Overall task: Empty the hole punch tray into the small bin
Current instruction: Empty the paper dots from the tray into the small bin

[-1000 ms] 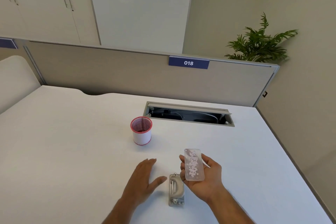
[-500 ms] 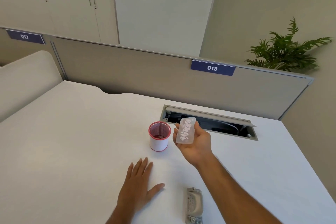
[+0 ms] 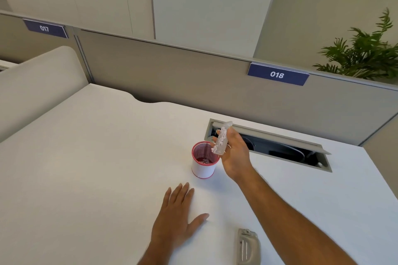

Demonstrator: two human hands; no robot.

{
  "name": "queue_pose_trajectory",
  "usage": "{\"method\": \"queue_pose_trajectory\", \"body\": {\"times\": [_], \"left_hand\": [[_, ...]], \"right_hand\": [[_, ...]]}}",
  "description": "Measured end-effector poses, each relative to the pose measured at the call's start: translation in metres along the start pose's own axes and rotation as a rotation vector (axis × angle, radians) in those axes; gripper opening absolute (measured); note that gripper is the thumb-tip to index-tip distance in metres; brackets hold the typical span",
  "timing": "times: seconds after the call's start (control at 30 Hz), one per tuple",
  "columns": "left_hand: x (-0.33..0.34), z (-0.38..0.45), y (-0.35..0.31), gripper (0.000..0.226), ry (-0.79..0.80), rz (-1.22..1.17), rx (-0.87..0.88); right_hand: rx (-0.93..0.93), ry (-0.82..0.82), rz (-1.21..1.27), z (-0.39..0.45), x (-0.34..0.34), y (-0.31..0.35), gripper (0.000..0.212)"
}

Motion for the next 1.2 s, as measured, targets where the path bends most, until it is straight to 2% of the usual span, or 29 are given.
{"method": "queue_pose_trajectory", "body": {"times": [0.1,0.23,0.4,0.93,1.1,1.2], "left_hand": [[0.000,0.000,-0.001,0.089,-0.003,-0.005,0.001],[0.000,0.000,0.000,0.090,0.006,0.014,-0.001],[0.001,0.000,0.000,0.091,0.012,0.019,-0.006],[-0.001,0.000,-0.001,0.087,0.018,0.016,0.005],[0.000,0.000,-0.001,0.086,0.018,0.021,-0.003],[-0.001,0.000,-0.001,0.087,0.003,0.023,-0.002]], "right_hand": [[-0.060,0.019,-0.156,0.004,0.001,-0.003,0.012],[-0.125,0.047,-0.327,0.007,-0.001,-0.011,0.040],[-0.191,0.146,-0.583,0.007,0.001,-0.014,0.043],[-0.215,0.257,-0.945,0.011,0.009,-0.018,0.072],[-0.271,0.324,-1.216,0.014,0.011,-0.023,0.077],[-0.283,0.345,-1.247,0.014,0.013,-0.026,0.083]]}}
Point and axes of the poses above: each hand's wrist, its own z-axis towards the middle knuckle, its own x-axis out of the palm, y = z × x, the point moved 2 cm from there along z, towards the middle knuckle, and after that the axes turned 3 degrees about -x, right-handed, at the moved point
